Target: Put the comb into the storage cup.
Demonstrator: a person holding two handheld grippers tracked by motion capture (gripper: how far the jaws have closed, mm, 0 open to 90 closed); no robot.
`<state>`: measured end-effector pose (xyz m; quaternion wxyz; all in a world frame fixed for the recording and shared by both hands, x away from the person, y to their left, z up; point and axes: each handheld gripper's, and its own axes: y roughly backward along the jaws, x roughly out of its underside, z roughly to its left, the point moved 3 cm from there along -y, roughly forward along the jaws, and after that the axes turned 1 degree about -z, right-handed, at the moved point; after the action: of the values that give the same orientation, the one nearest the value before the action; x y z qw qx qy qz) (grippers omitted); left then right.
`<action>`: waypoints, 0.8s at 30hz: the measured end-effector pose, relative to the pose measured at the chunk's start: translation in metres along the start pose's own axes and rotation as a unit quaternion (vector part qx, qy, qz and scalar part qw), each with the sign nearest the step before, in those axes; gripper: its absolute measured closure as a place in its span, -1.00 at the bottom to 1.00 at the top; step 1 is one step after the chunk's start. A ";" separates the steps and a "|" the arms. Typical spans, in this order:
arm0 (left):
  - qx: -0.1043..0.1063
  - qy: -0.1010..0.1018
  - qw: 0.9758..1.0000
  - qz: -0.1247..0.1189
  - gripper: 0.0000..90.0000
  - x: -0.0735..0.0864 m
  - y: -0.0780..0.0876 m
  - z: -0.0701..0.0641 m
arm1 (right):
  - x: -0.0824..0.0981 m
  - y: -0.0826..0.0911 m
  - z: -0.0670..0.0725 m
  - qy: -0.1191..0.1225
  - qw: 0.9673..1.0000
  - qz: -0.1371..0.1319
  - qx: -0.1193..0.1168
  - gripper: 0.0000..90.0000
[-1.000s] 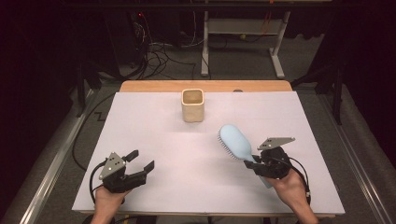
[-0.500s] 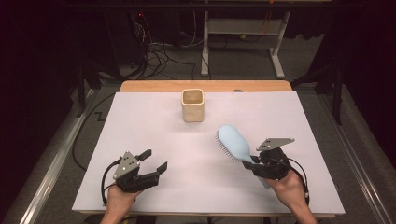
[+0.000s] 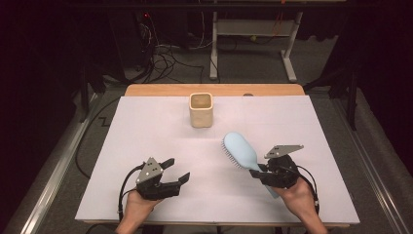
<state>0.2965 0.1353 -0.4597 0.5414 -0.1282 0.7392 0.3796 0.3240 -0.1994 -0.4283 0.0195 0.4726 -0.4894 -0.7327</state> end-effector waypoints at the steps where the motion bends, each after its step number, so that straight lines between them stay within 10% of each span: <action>1: 0.000 0.000 1.000 0.000 -0.42 0.000 0.000 0.000 | 0.000 0.000 0.000 0.000 1.000 0.000 0.000 0.57; 24: 0.048 -0.012 0.999 0.014 -0.42 -0.023 -0.035 -0.022 | -0.009 -0.002 0.011 0.019 1.000 -0.011 -0.005 0.57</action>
<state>0.3105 0.0908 -0.4505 0.5504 -0.0872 0.7517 0.3529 0.3218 -0.1859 -0.4232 0.0230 0.4919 -0.4795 -0.7263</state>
